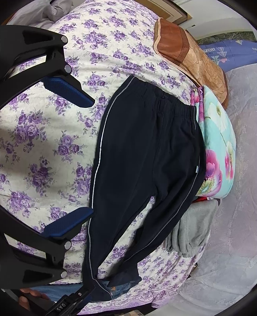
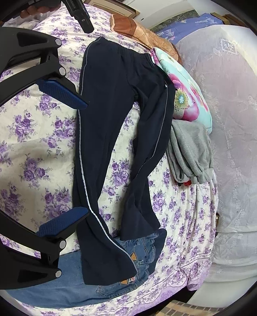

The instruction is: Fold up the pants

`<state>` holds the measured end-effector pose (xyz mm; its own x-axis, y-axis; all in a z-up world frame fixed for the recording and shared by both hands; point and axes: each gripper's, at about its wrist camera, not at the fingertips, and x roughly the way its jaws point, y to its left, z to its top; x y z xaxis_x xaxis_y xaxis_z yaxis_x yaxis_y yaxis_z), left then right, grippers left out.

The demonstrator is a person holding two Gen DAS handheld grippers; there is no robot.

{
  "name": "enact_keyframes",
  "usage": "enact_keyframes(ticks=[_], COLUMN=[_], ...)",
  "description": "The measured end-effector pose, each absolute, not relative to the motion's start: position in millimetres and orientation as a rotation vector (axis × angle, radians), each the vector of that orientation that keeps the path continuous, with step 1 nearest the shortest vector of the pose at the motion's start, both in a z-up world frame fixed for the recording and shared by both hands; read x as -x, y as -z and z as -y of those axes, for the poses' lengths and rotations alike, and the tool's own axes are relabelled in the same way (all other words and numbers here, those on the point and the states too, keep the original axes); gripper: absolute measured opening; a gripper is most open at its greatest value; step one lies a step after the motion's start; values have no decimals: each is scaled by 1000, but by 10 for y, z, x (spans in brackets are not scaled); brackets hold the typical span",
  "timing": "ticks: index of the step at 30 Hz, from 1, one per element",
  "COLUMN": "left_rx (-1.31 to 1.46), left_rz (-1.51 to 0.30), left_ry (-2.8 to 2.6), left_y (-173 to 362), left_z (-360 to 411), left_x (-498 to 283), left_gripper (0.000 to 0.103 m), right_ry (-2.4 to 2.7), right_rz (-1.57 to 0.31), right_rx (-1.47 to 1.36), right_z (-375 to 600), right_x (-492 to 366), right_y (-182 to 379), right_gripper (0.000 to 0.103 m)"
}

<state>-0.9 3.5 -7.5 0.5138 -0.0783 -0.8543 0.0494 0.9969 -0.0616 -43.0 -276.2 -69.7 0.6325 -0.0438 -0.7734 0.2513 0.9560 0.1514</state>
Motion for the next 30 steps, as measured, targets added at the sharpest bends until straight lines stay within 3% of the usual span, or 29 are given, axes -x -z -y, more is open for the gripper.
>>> enact_keyframes(ticks=[30], left_rx=[15], left_rz=[-1018], left_ry=[70], left_y=[5], left_z=[-27], left_x=[28], left_gripper=[98], right_ry=[148], right_rz=[-890], right_rx=[-250], right_z=[2710], right_x=[429], right_y=[720], right_gripper=[99])
